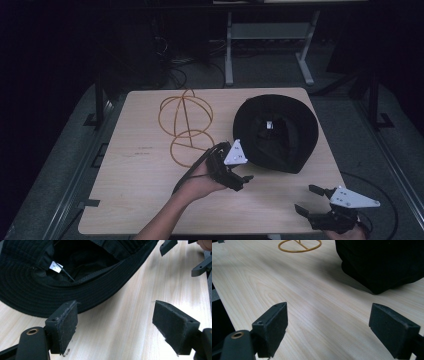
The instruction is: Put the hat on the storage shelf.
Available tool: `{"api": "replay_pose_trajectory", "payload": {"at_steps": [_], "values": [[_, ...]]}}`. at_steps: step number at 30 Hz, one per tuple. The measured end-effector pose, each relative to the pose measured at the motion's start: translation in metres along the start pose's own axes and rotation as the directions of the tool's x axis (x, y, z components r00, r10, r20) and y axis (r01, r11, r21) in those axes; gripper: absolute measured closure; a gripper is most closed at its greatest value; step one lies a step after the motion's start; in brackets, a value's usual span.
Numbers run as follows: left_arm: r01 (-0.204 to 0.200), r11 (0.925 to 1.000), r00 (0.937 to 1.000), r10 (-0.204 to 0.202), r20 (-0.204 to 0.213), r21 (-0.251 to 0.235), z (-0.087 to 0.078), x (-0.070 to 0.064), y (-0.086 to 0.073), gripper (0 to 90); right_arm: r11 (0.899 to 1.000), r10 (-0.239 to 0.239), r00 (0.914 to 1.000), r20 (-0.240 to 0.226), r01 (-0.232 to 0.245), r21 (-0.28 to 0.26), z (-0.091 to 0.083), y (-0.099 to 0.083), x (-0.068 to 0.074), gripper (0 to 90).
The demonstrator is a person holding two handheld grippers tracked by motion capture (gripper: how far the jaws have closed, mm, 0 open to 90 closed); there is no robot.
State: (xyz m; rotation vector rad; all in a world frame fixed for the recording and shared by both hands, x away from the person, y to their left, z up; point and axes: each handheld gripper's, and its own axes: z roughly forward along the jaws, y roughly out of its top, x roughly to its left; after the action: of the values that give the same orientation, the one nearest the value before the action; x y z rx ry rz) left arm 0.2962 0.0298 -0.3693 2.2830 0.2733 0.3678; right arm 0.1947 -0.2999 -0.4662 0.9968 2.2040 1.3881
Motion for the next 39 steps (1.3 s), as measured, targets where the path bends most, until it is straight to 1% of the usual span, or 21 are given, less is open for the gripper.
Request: {"api": "replay_pose_trajectory", "payload": {"at_steps": [2,3,5,7,8,11,15,17,20,21,22,23,24,26,28,30,31,32,37,38,39], "values": [[-0.002,1.0000,1.0000,0.003,0.007,-0.003,0.003,0.001,0.002,19.7,1.000,-0.004,1.0000,0.007,0.004,-0.001,-0.001,0.000,0.000,14.9],[-0.012,0.9999,0.9999,0.012,0.005,0.006,0.004,0.001,0.003,19.7,1.000,-0.005,1.0000,0.008,0.005,-0.005,-0.002,0.001,0.000,14.9],[-0.019,0.9997,0.9997,0.019,0.017,0.013,0.008,0.001,0.005,19.3,1.000,0.008,1.0000,0.004,-0.008,-0.015,-0.002,0.000,-0.001,14.9],[-0.026,0.9995,0.9996,0.026,0.013,0.019,0.013,0.002,0.008,19.2,1.000,0.011,0.9999,0.000,-0.011,-0.016,-0.002,0.000,-0.001,14.9],[-0.034,0.9991,0.9993,0.034,0.018,0.026,0.017,0.004,0.011,19.1,1.000,0.003,1.0000,-0.003,-0.003,-0.010,-0.001,0.000,-0.001,14.9],[-0.034,0.9990,0.9992,0.034,0.021,0.027,0.022,0.005,0.013,19.1,1.000,0.000,1.0000,-0.004,0.000,-0.005,-0.001,0.001,0.000,15.0],[-0.050,0.9970,0.9987,0.049,0.009,0.059,0.033,0.008,0.016,18.8,1.000,0.006,1.0000,-0.005,-0.007,-0.014,-0.002,0.001,-0.001,15.0],[-0.072,0.9947,0.9974,0.072,-0.007,0.074,0.039,0.008,0.017,18.8,1.000,0.003,1.0000,-0.006,-0.003,-0.012,-0.002,0.000,-0.001,15.0],[-0.084,0.9905,0.9961,0.087,-0.019,0.109,0.048,0.009,0.016,19.1,1.000,-0.003,1.0000,-0.007,0.003,-0.013,-0.002,0.001,-0.001,14.9],[-0.082,0.9903,0.9962,0.085,-0.019,0.112,0.051,0.009,0.016,20.5,1.000,-0.002,1.0000,-0.005,0.002,-0.016,-0.002,0.001,-0.001,15.0],[-0.099,0.9873,0.9942,0.103,-0.029,0.124,0.055,0.009,0.015,24.3,1.000,0.003,1.0000,-0.005,-0.003,-0.021,-0.002,0.001,-0.001,15.0],[-0.099,0.9873,0.9942,0.103,-0.029,0.124,0.055,0.009,0.015,27.0,1.000,0.003,1.0000,-0.005,-0.003,-0.021,-0.002,0.001,-0.001,15.0],[-0.118,0.9837,0.9915,0.124,-0.038,0.135,0.056,0.009,0.015,27.0,1.000,0.007,1.0000,-0.006,-0.007,-0.020,-0.002,0.001,-0.001,15.0],[-0.124,0.9843,0.9905,0.131,-0.042,0.126,0.056,0.009,0.016,35.6,1.000,0.005,1.0000,-0.007,-0.005,-0.015,-0.002,0.001,-0.001,15.1],[-0.131,0.9847,0.9893,0.137,-0.050,0.116,0.056,0.008,0.017,40.7,1.000,-0.003,1.0000,-0.005,0.003,-0.017,-0.003,0.001,-0.001,15.1],[-0.136,0.9852,0.9889,0.141,-0.046,0.104,0.055,0.006,0.017,48.7,1.000,-0.002,1.0000,-0.004,0.002,-0.027,-0.003,0.001,-0.002,15.6],[-0.140,0.9849,0.9884,0.145,-0.045,0.102,0.056,0.005,0.017,48.7,1.000,-0.002,1.0000,-0.004,0.002,-0.027,-0.003,0.001,-0.002,15.6],[-0.149,0.9833,0.9870,0.154,-0.045,0.105,0.055,0.005,0.018,51.1,1.000,-0.003,1.0000,-0.004,0.003,-0.024,-0.003,0.001,-0.002,15.6],[-0.169,0.9815,0.9841,0.173,-0.040,0.090,0.053,0.002,0.018,63.8,1.000,-0.003,1.0000,0.000,0.003,-0.023,-0.004,0.001,-0.003,15.5],[-0.173,0.9807,0.9834,0.177,-0.039,0.092,0.053,0.002,0.018,67.7,1.000,-0.003,1.0000,0.003,0.003,-0.028,-0.004,0.001,-0.004,15.6],[-0.179,0.9796,0.9825,0.183,-0.036,0.092,0.053,0.001,0.018,67.7,1.000,-0.003,1.0000,0.003,0.003,-0.028,-0.004,0.001,-0.004,15.6]]}}
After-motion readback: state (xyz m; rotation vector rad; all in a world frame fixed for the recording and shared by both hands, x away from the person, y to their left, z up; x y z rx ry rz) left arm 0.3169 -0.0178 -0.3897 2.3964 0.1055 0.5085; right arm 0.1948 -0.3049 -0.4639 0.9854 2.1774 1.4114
